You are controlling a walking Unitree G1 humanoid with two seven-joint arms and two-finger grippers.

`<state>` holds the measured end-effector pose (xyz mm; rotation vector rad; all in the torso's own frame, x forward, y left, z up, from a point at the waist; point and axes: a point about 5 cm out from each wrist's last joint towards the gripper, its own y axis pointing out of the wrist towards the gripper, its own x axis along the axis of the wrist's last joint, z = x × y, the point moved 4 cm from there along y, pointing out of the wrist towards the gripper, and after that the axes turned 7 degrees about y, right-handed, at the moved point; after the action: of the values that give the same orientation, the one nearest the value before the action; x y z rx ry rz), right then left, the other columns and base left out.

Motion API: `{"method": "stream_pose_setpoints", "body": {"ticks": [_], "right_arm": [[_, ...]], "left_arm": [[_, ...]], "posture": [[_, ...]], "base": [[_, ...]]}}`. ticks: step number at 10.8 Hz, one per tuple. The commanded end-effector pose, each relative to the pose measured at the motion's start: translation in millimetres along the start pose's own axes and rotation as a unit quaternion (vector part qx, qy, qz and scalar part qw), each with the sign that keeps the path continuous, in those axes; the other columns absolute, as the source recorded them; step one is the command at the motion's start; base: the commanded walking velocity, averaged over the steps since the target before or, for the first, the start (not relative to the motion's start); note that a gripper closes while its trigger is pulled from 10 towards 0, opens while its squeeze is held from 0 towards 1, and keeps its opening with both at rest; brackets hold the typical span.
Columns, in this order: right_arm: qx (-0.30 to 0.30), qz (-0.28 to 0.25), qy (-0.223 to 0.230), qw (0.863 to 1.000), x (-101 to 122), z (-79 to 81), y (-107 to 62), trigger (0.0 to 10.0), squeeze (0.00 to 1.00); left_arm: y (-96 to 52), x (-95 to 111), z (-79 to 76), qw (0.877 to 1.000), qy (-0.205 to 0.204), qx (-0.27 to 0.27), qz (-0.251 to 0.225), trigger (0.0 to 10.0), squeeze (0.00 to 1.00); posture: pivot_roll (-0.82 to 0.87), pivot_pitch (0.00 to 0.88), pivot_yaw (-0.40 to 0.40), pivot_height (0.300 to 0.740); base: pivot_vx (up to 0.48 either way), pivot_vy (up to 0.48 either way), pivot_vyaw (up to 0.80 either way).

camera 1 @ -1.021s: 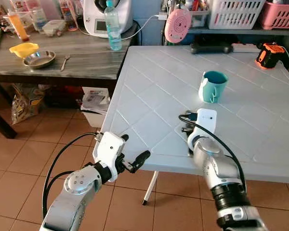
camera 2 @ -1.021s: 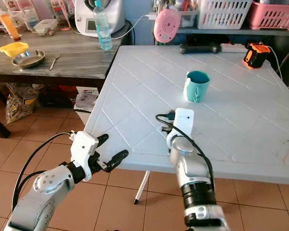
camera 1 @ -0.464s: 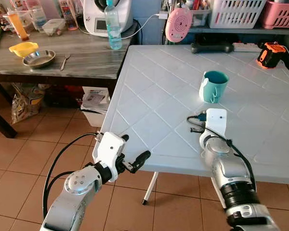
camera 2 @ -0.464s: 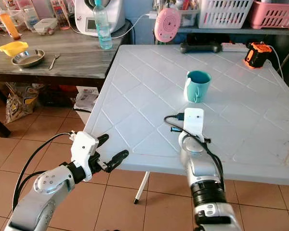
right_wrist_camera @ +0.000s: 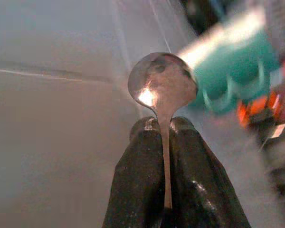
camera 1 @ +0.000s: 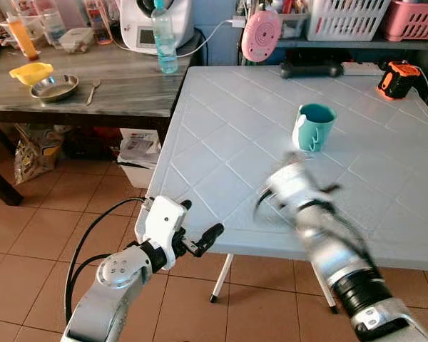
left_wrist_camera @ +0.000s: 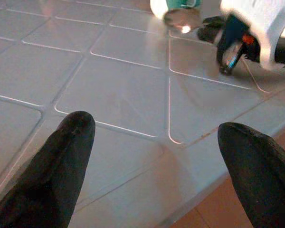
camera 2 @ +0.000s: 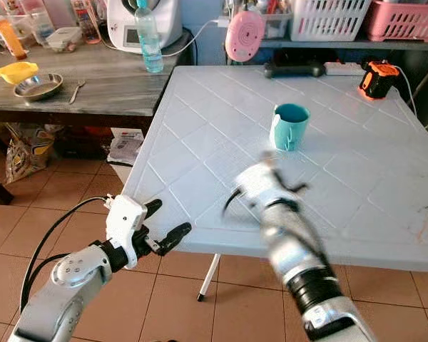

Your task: Setting the table

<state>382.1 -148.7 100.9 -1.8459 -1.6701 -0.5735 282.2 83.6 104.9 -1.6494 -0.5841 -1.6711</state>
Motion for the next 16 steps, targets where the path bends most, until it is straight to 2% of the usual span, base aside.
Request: {"method": "stream_pose_setpoints", "body": {"ticks": [1, 3, 4, 5, 6, 7, 8, 12, 14, 16], "right_arm": [[0.001, -0.023, -0.038, 0.999, 8.5, -1.1, 1.4, 0.0, 0.00], [0.001, -0.086, -0.171, 0.982, 26.0, 2.7, 0.4, 0.0, 0.00], [0.005, -0.095, -0.185, 0.978, 28.5, 4.1, 0.0, 0.0, 0.00], [0.002, -0.127, -0.238, 0.963, 37.6, 5.6, -1.8, 0.0, 0.00], [0.002, -0.137, -0.247, 0.959, 41.7, 4.9, -1.4, 0.0, 0.00], [0.009, -0.133, -0.229, 0.964, 41.6, 4.1, 0.1, 2.0, 0.30], [0.015, -0.130, -0.208, 0.969, 40.8, 3.7, 0.8, 10.0, 1.00], [0.025, -0.136, -0.214, 0.967, 40.2, 8.7, 0.8, 10.0, 1.00], [0.042, -0.142, -0.208, 0.967, 40.5, 17.7, -1.4, 10.0, 1.00], [0.039, -0.145, -0.185, 0.971, 42.9, 16.7, -1.3, 10.0, 1.00]], "left_arm": [[0.7, 0.2, 1.0, 1.000, 0.009, -0.001, 0.003, 10.0, 0.00], [0.7, 0.1, 1.1, 1.000, 0.007, -0.002, 0.004, 10.0, 0.00], [0.7, 0.0, 1.0, 1.000, 0.007, -0.002, 0.004, 10.0, 0.00], [0.2, -0.4, 0.5, 1.000, 0.007, -0.003, 0.005, 10.0, 0.00], [-0.1, -0.7, 0.6, 1.000, 0.007, -0.002, 0.006, 10.0, 0.00], [-0.2, -0.9, 0.7, 1.000, 0.007, -0.001, 0.006, 10.0, 0.00], [-0.5, -1.2, 1.2, 1.000, 0.007, -0.001, 0.007, 10.0, 0.00], [-1.4, -1.9, 1.8, 1.000, 0.009, -0.002, 0.009, 10.0, 0.00], [-1.6, -1.9, 2.0, 1.000, 0.009, -0.001, 0.009, 10.0, 0.00], [-1.3, -1.6, 2.1, 1.000, 0.009, -0.001, 0.009, 10.0, 0.00]], "posture": [[0.02, 0.061, 0.054, 0.740], [0.02, 0.061, 0.055, 0.740], [0.02, 0.062, 0.054, 0.740], [0.02, 0.062, 0.052, 0.740], [0.02, 0.062, 0.051, 0.740], [0.02, 0.062, 0.051, 0.740], [0.03, 0.060, 0.051, 0.740], [0.03, 0.057, 0.053, 0.740], [0.03, 0.058, 0.052, 0.740], [0.03, 0.057, 0.056, 0.740]], "base": [[0.000, 0.000, 0.00], [0.000, 0.000, 0.00], [0.000, 0.000, 0.00], [0.000, 0.000, 0.00], [0.000, 0.000, 0.00], [0.000, 0.000, 0.00], [0.000, 0.000, 0.00], [0.000, 0.000, 0.00], [0.000, 0.000, 0.00], [0.000, 0.000, 0.00]]}}
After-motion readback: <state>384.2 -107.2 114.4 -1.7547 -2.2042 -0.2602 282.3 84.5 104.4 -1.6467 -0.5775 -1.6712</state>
